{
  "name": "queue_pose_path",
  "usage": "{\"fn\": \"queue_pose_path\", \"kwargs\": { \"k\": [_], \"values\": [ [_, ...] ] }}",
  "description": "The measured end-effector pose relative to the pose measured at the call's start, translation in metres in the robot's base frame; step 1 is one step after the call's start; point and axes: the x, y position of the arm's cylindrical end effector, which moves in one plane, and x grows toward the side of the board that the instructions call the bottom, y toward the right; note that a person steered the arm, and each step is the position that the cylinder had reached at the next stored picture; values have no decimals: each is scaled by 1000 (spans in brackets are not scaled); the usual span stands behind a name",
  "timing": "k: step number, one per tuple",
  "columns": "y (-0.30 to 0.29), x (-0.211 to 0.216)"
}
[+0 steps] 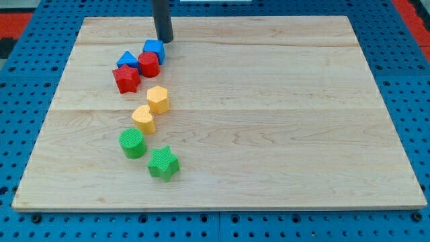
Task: Push blue cube above green star
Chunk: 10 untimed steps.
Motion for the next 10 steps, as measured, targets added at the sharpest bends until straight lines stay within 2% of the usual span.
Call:
{"fn": "queue_pose_path", "kwargs": {
  "k": [1,2,3,6,9,10],
  "values": [
    [0,-16],
    [-45,-5],
    [-67,5],
    [59,94],
    [144,98],
    [190,112]
  ]
}}
